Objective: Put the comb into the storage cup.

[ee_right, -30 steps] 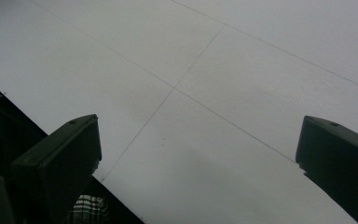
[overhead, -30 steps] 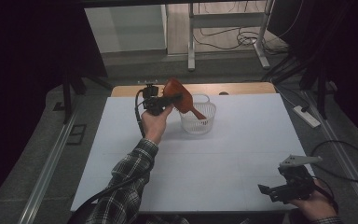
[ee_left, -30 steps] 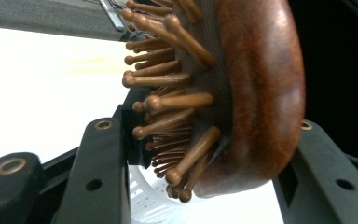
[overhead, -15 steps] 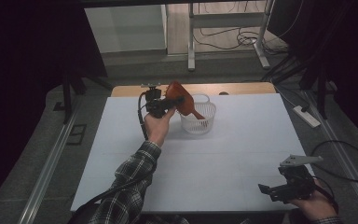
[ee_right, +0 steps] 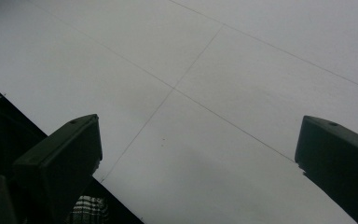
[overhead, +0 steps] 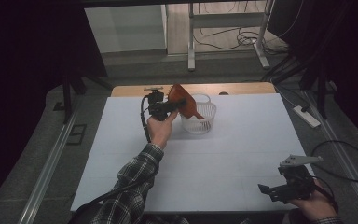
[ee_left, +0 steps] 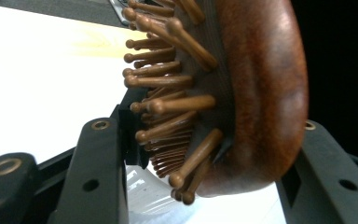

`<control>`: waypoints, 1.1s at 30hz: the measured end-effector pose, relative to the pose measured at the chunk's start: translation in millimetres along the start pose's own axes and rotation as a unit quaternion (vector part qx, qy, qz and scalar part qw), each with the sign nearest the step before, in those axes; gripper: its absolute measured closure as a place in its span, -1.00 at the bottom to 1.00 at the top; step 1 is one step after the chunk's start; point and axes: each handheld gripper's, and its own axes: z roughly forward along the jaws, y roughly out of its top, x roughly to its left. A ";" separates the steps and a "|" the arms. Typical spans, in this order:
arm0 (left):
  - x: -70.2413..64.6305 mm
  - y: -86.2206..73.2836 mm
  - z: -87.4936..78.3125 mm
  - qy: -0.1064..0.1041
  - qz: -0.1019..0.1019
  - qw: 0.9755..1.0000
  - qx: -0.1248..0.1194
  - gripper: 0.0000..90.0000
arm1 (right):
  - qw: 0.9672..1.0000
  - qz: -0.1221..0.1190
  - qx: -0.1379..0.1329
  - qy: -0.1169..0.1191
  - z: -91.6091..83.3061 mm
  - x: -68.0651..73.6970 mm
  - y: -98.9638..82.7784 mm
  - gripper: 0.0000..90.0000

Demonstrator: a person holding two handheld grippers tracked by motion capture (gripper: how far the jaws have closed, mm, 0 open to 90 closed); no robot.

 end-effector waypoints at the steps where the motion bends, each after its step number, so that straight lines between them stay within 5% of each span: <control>1: 0.6 0.2 -0.1 0.000 -0.002 1.000 0.001 0.14 | 1.000 0.000 0.000 0.000 0.0 0.0 0.0 -0.98; 16: 8.5 1.7 1.8 0.031 -0.007 0.999 0.015 -0.18 | 1.000 -0.002 0.003 0.000 0.7 0.4 0.4 -0.98; 21: 11.2 0.7 3.7 0.018 -0.016 1.000 0.016 -0.33 | 1.000 -0.002 0.004 0.000 0.8 0.4 0.5 -0.98; 33: 6.8 3.6 3.8 0.034 0.021 0.999 0.030 -0.66 | 1.000 -0.001 0.002 0.000 0.2 0.3 0.1 -0.98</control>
